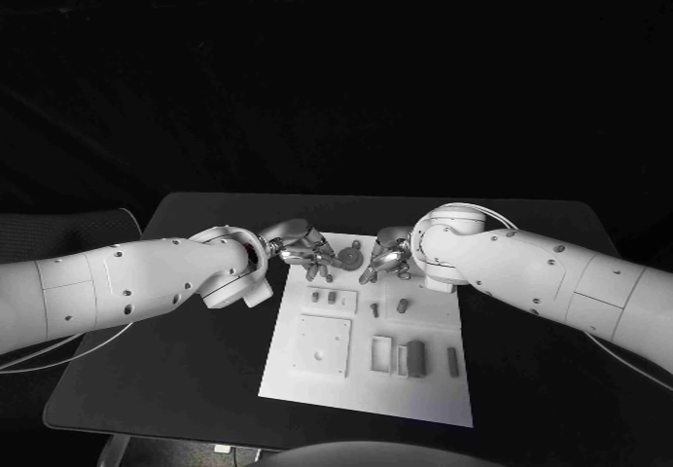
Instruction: Assemble the parts on the task board
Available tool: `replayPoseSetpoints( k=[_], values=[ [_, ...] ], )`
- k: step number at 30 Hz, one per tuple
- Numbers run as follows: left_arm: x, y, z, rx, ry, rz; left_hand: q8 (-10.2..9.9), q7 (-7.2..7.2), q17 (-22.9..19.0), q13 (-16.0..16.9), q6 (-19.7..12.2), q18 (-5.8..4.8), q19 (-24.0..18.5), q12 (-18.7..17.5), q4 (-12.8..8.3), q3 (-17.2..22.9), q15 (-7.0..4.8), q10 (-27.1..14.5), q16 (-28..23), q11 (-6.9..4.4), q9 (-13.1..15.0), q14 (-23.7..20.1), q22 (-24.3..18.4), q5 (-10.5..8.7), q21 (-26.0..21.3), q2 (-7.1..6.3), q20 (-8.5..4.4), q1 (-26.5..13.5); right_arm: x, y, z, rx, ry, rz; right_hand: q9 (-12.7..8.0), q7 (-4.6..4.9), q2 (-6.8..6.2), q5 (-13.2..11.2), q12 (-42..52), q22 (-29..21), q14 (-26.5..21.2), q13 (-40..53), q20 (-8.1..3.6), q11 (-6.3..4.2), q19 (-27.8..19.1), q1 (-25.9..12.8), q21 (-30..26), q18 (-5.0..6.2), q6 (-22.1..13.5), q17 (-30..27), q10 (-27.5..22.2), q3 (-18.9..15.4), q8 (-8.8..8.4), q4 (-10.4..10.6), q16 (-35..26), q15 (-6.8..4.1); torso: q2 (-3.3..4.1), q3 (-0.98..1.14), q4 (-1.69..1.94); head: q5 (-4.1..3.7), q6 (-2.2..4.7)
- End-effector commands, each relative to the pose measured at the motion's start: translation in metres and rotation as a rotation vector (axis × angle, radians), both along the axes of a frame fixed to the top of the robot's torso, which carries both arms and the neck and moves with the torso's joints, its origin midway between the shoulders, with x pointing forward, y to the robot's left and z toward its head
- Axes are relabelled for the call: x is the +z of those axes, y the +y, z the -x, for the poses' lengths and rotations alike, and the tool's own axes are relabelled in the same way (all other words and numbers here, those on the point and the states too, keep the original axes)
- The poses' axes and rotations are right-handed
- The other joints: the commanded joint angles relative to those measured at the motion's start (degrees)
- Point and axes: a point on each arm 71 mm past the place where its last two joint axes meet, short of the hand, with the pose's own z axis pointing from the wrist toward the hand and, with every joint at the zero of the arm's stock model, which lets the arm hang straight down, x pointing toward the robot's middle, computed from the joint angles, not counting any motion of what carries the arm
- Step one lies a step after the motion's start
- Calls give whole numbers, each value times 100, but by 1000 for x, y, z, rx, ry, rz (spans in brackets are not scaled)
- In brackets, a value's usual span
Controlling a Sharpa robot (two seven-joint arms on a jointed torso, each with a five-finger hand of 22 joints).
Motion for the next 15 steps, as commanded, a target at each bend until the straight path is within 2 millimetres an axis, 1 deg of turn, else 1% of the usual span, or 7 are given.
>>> replayPoseSetpoints(
  k=[1, 4, 7, 9, 10, 12, 15],
  values=[
    [0, -3, 0, 4, 19, 12, -29, 35, -5, -7, 13, 70, -23, -22, 0, -47, -5, 33, 22, 0, -8, -23, 8, 25, -25, 5, -25, -88, -5, 4, 3, 26, 52, 99, 7, 33, -4, -30, 40, 80, 86, 11, -39, -40, 9, -80, 34, 75, 3, 28, 27, 13, 35, 41, 25, -30, 2, 1, 2, -11, -12],
    [-1, -6, -1, -3, 21, 12, -31, 34, -5, -8, 17, 72, -20, -26, 4, -71, -6, 36, 23, -2, -10, -24, 8, 25, -31, 13, -25, -111, -7, 10, 4, 33, 55, 117, 6, 26, 9, -31, 46, 84, 136, 15, -49, -47, 16, -111, 42, 75, 18, 87, 38, 21, 37, 51, 35, -37, 8, -2, 5, -6, -21],
    [-1, -7, -1, -6, 23, 13, -33, 33, -5, -9, 19, 73, -18, -28, 7, -86, -7, 38, 24, -2, -11, -23, 7, 26, -35, 21, -25, -126, -9, 12, 3, 50, 29, 182, 5, 18, 18, -32, 54, 89, 186, 21, -60, -55, 26, -155, 53, 75, 39, 142, 53, 28, 40, 66, 50, -43, 9, -5, 10, -13, -36],
    [-1, -7, -1, -4, 23, 12, -34, 32, -5, -9, 23, 74, -16, -30, 13, -101, -7, 40, 25, -3, -12, -23, 7, 25, -39, 23, -25, -143, -10, 13, 3, 52, 30, 194, 2, 12, 9, -31, 57, 93, 207, 25, -70, -61, 32, -211, 62, 75, 54, 162, 61, 34, 39, 94, 57, -49, 2, 0, 4, 2, -54],
    [-1, -7, -1, -4, 24, 11, -35, 31, -5, -9, 24, 75, -15, -31, 15, -109, -8, 41, 25, -3, -13, -23, 7, 25, -41, 22, -25, -152, -10, 13, 3, 54, 31, 198, 1, 10, 13, -31, 57, 93, 214, 25, -73, -63, 33, -228, 63, 75, 60, 171, 63, 39, 40, 106, 59, -50, 3, -1, 7, 2, -54],
    [-1, -7, -1, -3, 24, 11, -36, 30, -5, -10, 26, 76, -14, -33, 21, -122, -8, 43, 26, -4, -14, -23, 7, 25, -45, 22, -25, -168, -11, 14, 2, 59, 18, 217, 1, 7, 21, -30, 57, 94, 224, 27, -77, -66, 34, -246, 66, 75, 67, 183, 65, 46, 40, 116, 62, -53, 3, 3, 3, 0, -58],
    [-1, -8, -1, -6, 24, 11, -37, 29, -5, -10, 29, 77, -12, -35, 28, -134, -9, 45, 27, -5, -16, -22, 6, 26, -49, 22, -26, -184, -13, 13, 1, 63, 1, 248, 1, 5, 23, -31, 57, 95, 237, 27, -80, -68, 34, -255, 68, 75, 74, 202, 67, 50, 42, 119, 65, -53, 2, 1, 1, 2, -65]
  ],
)
